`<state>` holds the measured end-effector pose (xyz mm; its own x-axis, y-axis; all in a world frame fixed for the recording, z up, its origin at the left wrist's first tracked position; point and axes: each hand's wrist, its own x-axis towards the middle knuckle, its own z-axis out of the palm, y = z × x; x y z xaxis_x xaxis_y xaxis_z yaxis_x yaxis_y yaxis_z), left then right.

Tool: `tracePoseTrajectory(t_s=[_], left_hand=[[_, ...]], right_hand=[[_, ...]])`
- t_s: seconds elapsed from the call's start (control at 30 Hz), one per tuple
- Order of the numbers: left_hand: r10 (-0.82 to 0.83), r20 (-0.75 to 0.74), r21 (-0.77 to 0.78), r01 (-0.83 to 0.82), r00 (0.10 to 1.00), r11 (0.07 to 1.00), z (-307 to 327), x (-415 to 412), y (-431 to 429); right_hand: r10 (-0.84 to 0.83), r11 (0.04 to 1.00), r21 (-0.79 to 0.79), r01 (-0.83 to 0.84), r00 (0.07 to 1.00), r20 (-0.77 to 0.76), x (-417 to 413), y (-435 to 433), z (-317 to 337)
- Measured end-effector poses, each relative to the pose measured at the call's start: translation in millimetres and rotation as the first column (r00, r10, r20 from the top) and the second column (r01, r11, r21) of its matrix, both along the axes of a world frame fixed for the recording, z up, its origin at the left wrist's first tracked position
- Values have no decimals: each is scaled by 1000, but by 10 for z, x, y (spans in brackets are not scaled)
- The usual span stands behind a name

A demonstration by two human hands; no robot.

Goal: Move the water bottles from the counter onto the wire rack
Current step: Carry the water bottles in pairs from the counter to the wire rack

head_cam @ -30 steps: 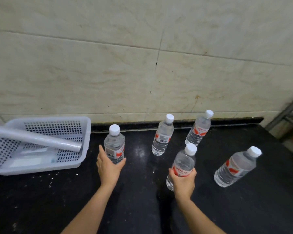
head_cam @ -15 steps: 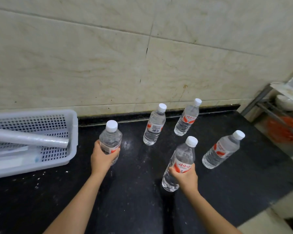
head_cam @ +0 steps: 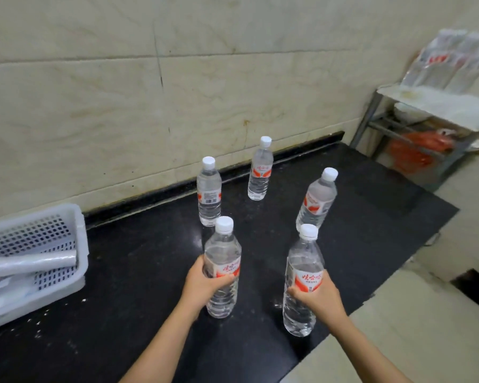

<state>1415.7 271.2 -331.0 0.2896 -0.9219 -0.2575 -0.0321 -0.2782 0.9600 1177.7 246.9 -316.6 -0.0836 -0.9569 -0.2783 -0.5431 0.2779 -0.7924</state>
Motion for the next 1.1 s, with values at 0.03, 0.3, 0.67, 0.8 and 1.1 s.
tracePoseTrajectory(t_s=[0.03,0.3,0.67,0.8,1.1], left_hand=[[-28,-9,-4,28,1000,1000,22,-162,-29],[-245,0,-53,245,970,968,284,-1757,-438],[-585,-42,-78,581,810,810,436,-4070,-676],[-643,-34,-98,637,765,764,522,-4489,-786],[-686,-70,-110,678,725,727,412,-5323,-1702]], right_hand=[[-24,1000,-4,24,1000,2,-140,1,22],[-129,989,-64,130,991,18,-1650,21,222],[-360,923,-125,363,932,42,-3682,235,429],[-433,889,-135,438,899,68,-4135,224,407],[-486,864,-133,485,874,30,-5023,-403,417]])
